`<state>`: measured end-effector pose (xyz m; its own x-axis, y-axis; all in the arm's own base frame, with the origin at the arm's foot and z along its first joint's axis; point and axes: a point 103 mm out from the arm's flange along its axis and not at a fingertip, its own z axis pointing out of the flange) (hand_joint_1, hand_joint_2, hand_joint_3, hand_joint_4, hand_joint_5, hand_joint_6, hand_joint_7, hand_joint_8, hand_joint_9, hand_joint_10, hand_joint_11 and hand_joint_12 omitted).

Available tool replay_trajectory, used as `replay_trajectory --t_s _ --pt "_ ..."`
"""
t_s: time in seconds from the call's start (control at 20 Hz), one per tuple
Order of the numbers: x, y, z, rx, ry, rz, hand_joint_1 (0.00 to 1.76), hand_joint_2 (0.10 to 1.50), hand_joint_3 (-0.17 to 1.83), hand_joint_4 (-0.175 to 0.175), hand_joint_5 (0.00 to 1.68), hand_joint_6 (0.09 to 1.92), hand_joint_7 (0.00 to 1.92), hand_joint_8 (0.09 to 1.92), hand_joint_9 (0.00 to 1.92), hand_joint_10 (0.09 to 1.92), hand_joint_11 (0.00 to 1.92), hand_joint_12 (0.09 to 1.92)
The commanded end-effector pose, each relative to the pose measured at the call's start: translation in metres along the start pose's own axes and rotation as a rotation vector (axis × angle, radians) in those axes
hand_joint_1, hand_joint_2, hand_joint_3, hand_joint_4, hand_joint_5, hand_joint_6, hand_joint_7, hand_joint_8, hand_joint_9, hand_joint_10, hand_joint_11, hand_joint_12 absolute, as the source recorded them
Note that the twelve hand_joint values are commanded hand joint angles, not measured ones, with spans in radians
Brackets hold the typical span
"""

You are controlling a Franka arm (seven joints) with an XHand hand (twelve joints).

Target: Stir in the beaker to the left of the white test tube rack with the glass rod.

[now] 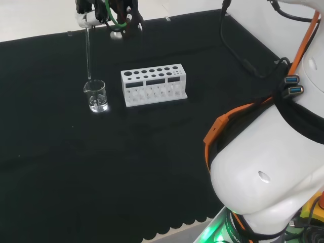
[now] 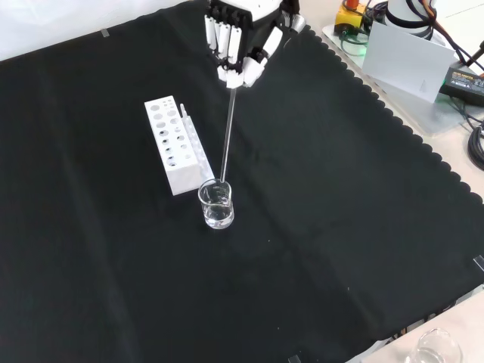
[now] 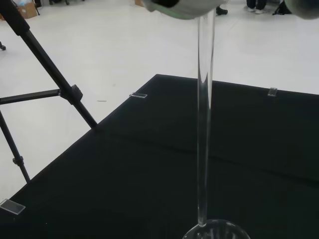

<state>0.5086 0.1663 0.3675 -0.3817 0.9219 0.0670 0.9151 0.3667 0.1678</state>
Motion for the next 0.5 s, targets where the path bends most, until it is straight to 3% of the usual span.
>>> replay_trajectory --t_s 0.05,0.5 --pt "-0.003 0.005 0.011 0.0 0.016 -0.01 1.33 1.02 -0.17 -0.124 1.46 0.09 1.51 0.26 1.75 0.32 1.61 0.56" --pt "-0.018 0.008 0.028 0.009 0.025 -0.008 1.33 1.02 -0.17 -0.123 1.47 0.09 1.51 0.26 1.75 0.31 1.61 0.57"
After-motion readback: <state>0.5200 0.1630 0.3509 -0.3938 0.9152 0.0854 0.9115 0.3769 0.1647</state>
